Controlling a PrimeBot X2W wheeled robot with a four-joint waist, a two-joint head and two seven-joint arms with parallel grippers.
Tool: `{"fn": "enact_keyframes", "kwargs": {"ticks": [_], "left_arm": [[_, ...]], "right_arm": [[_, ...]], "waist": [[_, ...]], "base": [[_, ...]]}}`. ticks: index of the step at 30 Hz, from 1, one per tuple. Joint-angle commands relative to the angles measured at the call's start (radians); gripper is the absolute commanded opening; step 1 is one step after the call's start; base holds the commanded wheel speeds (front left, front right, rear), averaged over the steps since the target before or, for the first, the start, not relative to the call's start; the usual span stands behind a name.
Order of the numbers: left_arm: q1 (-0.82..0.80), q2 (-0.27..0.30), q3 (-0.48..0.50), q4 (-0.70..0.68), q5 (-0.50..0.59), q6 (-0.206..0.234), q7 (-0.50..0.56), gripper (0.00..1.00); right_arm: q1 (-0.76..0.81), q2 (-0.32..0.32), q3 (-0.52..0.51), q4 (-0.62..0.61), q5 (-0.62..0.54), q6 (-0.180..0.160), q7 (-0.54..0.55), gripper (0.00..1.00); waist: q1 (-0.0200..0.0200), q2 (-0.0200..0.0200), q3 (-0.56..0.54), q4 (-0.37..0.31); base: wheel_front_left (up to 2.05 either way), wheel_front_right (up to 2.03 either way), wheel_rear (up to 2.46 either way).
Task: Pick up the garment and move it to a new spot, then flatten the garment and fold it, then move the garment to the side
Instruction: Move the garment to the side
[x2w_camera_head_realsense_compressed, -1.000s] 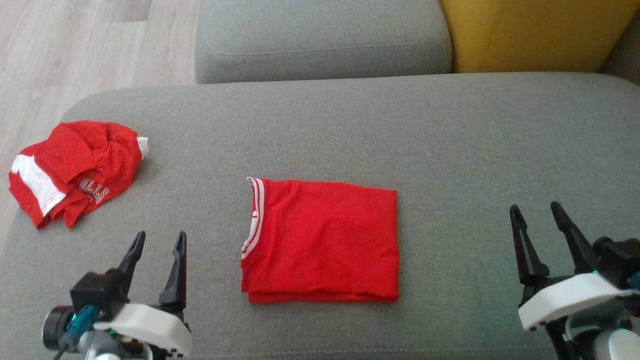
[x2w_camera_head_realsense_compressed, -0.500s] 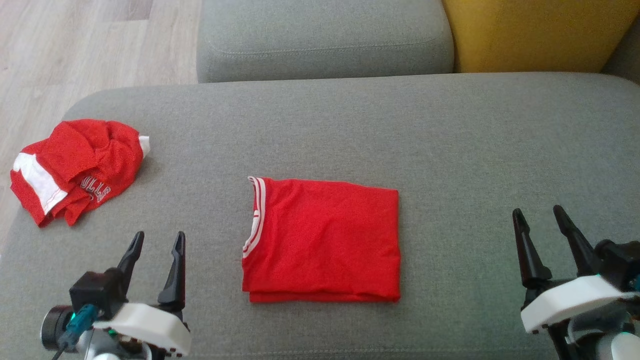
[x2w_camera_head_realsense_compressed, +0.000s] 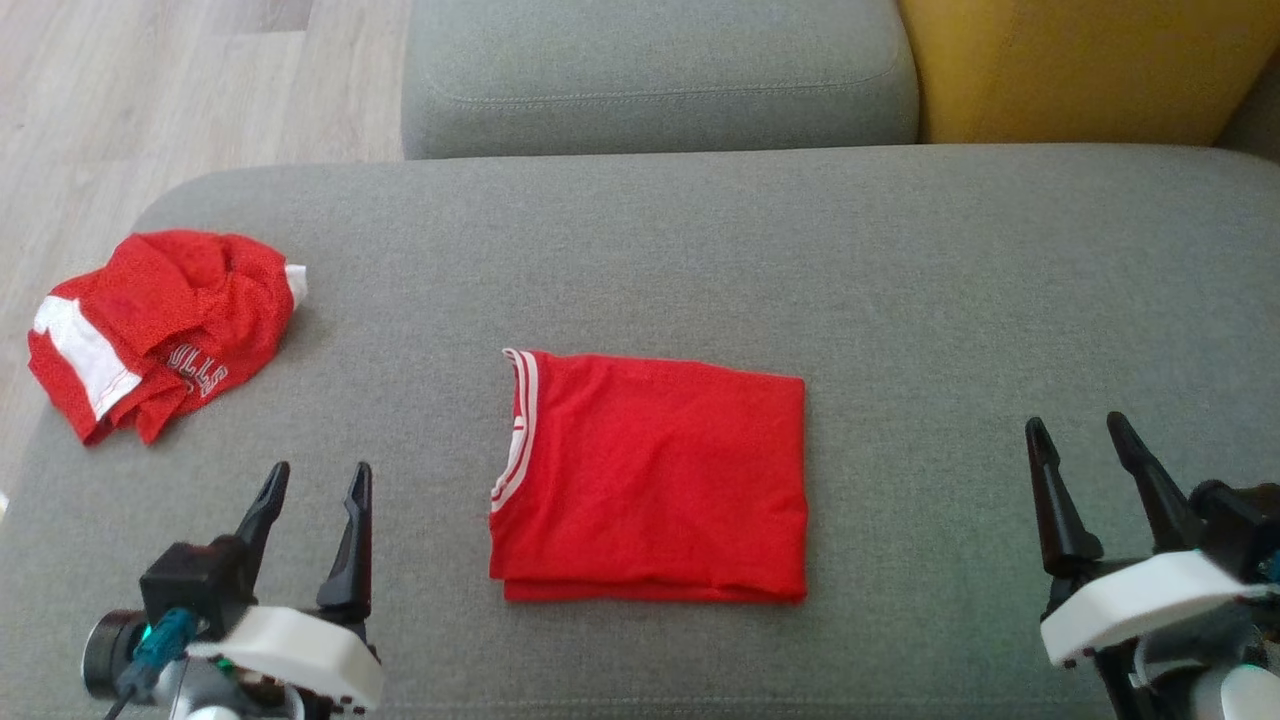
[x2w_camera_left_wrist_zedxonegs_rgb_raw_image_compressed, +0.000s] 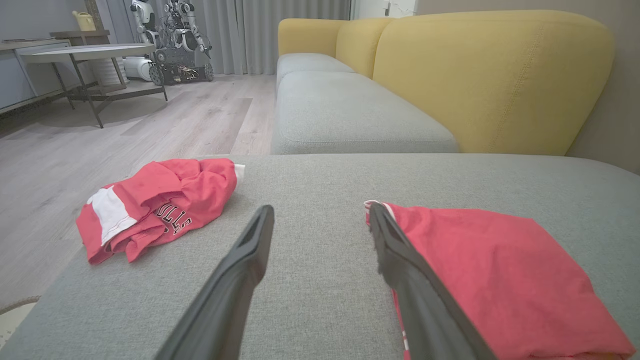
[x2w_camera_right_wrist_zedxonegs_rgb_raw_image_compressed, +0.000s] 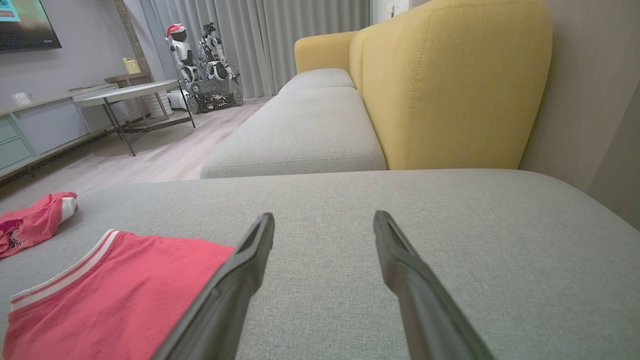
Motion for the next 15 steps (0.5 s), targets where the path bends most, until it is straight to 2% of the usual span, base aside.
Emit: {"fn": "enact_keyframes", "kwargs": {"ticks": [1, 9, 15], "left_arm": [[-0.059, 0.030, 0.041, -0.034, -0.001, 0.008, -0.007, 1.00], [-0.084, 0.027, 0.034, -0.045, 0.004, 0.006, -0.007, 1.00], [-0.145, 0.016, 0.025, -0.047, 0.012, -0.016, -0.016, 1.00]], "right_arm": [[-0.044, -0.007, 0.019, -0.029, -0.010, -0.001, -0.008, 1.00], [-0.066, -0.007, 0.018, 0.003, -0.006, -0.001, 0.001, 1.00], [-0.177, -0.004, 0.074, 0.145, 0.006, -0.001, 0.007, 1.00]], "waist": [[0.0000, 0.0000, 0.002, 0.002], [0.0000, 0.0000, 0.028, 0.022], [0.0000, 0.0000, 0.098, 0.062]], "base": [[0.00, 0.00, 0.00], [0.00, 0.00, 0.00], [0.00, 0.00, 0.00]]}}
